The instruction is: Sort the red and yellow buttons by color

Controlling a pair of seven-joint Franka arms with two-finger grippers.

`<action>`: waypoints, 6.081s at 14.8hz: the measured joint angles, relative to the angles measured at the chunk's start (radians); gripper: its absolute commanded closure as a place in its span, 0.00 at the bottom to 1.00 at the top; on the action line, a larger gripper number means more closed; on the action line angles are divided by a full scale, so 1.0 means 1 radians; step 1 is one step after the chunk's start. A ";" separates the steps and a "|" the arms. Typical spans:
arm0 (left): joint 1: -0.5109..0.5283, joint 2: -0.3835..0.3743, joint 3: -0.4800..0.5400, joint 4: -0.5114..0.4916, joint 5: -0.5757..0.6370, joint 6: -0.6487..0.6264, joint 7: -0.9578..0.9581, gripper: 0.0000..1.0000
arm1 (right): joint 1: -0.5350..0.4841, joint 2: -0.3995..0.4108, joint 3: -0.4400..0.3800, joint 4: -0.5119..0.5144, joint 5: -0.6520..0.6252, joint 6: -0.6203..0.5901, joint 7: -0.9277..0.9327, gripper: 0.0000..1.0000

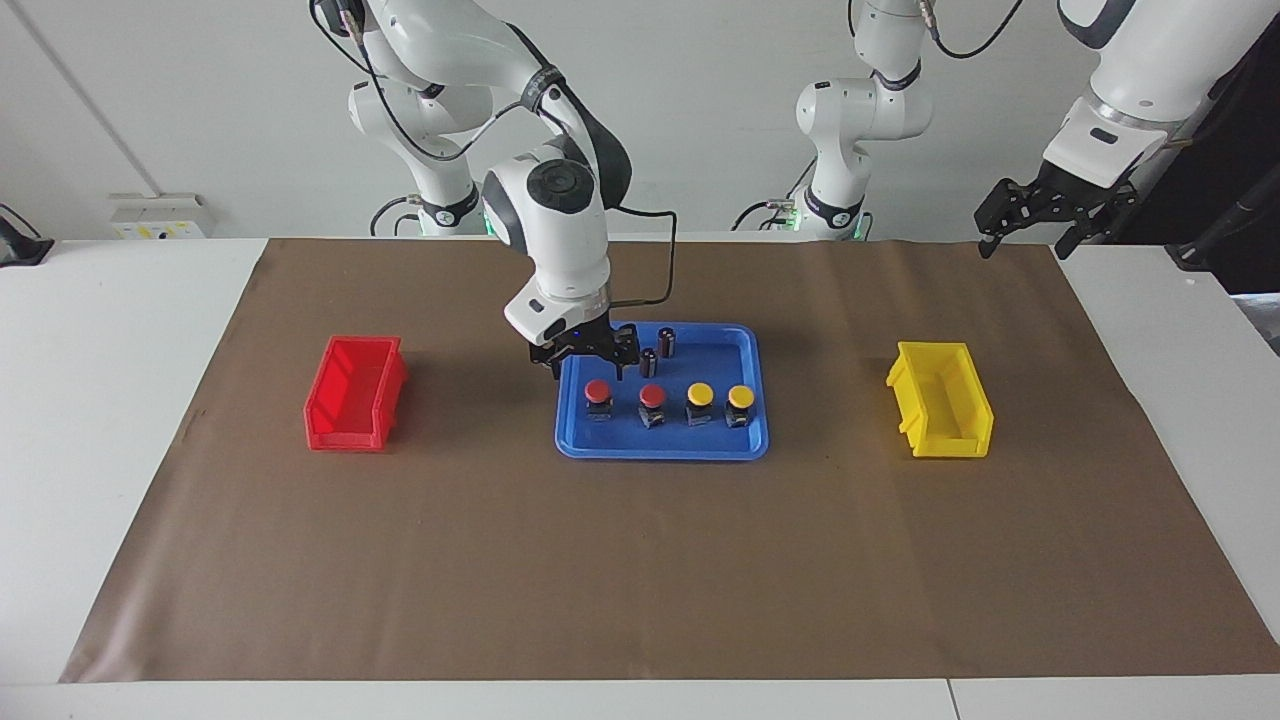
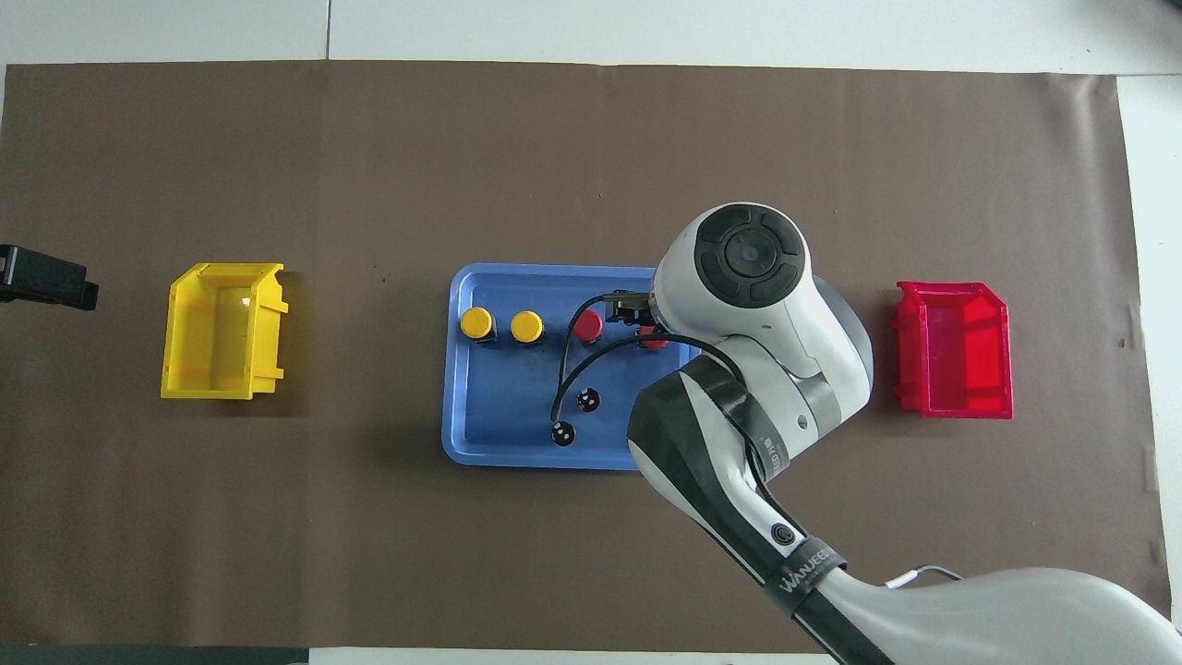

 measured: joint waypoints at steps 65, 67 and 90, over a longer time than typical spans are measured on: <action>-0.431 0.262 -0.052 -0.401 -0.074 0.751 -0.520 0.30 | -0.605 -0.321 -0.031 -0.383 0.017 0.017 -0.902 0.00; -0.431 0.277 -0.052 -0.403 -0.074 0.769 -0.525 0.38 | -0.586 -0.307 -0.027 -0.241 0.029 -0.106 -0.901 0.00; 0.076 0.163 -0.013 -0.227 -0.074 0.326 0.161 0.98 | 0.178 0.208 -0.017 0.257 -0.155 -0.063 0.242 0.00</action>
